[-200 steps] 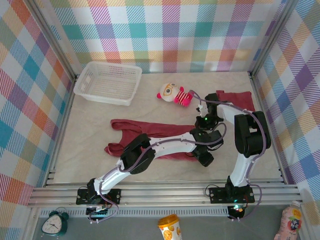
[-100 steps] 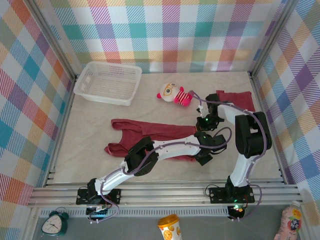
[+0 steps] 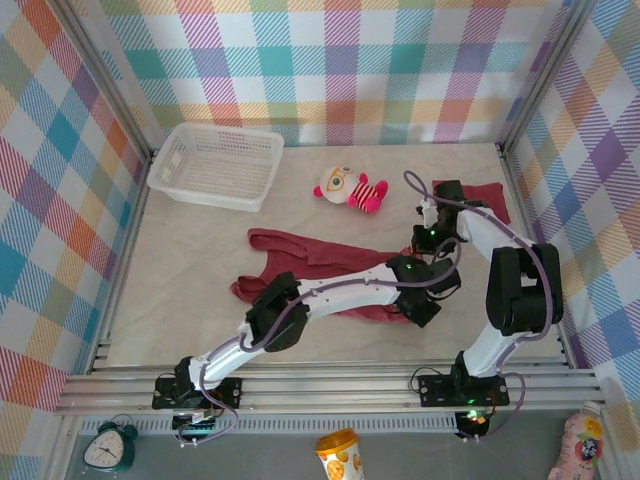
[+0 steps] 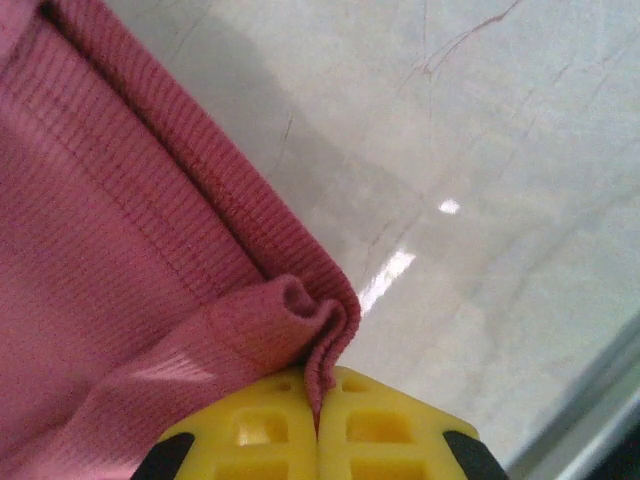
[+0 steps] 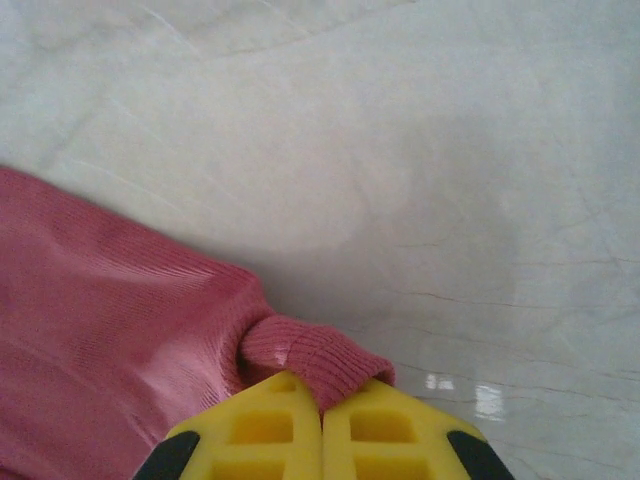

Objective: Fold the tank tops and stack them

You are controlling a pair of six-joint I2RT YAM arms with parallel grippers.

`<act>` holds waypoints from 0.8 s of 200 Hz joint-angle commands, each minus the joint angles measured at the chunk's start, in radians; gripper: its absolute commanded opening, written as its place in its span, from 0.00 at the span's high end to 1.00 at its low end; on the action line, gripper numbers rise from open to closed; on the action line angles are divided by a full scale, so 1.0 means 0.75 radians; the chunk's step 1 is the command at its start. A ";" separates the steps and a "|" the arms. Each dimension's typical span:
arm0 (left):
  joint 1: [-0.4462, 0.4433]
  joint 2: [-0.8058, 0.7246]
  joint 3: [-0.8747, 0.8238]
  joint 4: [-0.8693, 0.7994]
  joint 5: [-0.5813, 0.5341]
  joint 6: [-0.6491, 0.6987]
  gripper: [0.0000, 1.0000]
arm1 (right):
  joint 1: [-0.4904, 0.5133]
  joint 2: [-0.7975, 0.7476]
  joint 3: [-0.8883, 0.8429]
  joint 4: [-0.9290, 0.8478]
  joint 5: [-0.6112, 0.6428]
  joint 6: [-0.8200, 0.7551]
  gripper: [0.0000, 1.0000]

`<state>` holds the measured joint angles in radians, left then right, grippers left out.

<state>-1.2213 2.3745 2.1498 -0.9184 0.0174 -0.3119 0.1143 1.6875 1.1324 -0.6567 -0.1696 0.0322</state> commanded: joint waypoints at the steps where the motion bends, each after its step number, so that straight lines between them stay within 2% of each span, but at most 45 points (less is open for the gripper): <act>1: 0.063 -0.276 -0.252 0.204 0.107 -0.150 1.00 | 0.068 -0.023 0.091 -0.051 -0.101 0.078 0.94; 35: 0.171 -0.599 -0.737 0.446 0.164 -0.289 1.00 | 0.190 -0.033 0.132 -0.034 -0.188 0.231 0.94; 83: 0.291 -0.881 -1.168 0.457 0.164 -0.386 1.00 | 0.378 0.056 0.215 0.098 -0.267 0.442 0.92; 123: 0.404 -1.026 -1.364 0.395 0.121 -0.404 0.98 | 0.515 0.188 0.322 0.192 -0.279 0.556 0.92; 160: 0.482 -1.065 -1.447 0.380 0.116 -0.404 0.91 | 0.573 0.316 0.413 0.229 -0.280 0.598 0.91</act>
<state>-0.8856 1.6089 1.0985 -0.6075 0.1112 -0.5972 0.5270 1.8790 1.3899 -0.5297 -0.3618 0.4309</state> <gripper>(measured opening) 0.076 0.089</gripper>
